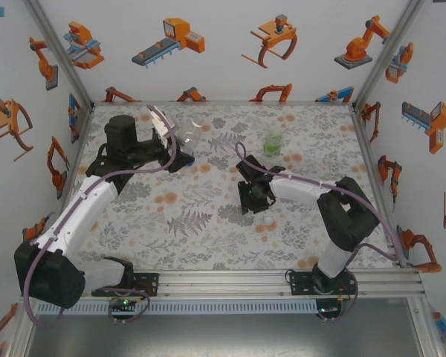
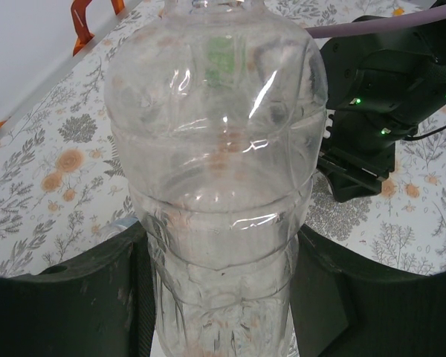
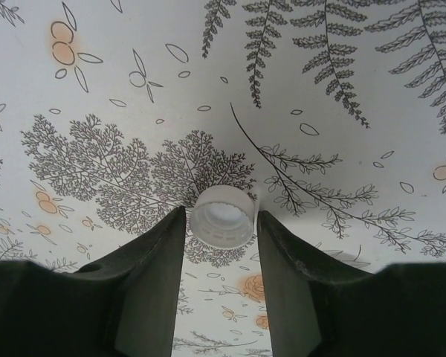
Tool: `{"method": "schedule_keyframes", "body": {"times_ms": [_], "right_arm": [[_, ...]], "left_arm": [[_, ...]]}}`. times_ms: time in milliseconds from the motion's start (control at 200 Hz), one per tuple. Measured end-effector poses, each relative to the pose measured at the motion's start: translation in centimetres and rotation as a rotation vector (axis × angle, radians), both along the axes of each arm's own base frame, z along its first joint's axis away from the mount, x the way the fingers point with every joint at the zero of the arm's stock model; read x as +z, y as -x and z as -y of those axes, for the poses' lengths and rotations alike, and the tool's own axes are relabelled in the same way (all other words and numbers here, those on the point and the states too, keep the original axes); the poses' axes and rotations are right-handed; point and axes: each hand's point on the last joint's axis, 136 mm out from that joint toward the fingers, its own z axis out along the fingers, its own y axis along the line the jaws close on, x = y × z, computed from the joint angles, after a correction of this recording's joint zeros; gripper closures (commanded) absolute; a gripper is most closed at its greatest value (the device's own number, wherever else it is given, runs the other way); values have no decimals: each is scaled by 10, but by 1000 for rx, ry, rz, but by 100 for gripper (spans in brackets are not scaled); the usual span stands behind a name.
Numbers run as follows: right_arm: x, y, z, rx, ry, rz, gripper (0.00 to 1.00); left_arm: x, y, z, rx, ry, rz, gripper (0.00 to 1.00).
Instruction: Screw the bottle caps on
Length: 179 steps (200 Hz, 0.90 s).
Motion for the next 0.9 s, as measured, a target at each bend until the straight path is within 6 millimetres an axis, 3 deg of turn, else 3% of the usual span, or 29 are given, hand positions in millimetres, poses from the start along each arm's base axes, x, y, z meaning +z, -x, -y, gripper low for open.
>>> {"method": "schedule_keyframes", "body": {"times_ms": [255,546,896], "right_arm": [[1,-7,-4,3,4,14,68],[15,-31,-15,34,9,68,69],[27,-103,-15,2,1,122,70]], "left_arm": [[0,0,0,0,0,-1,92],[-3,-1,0,0,-3,-9,92],[-8,-4,0,7,-10,-20,92]]}}
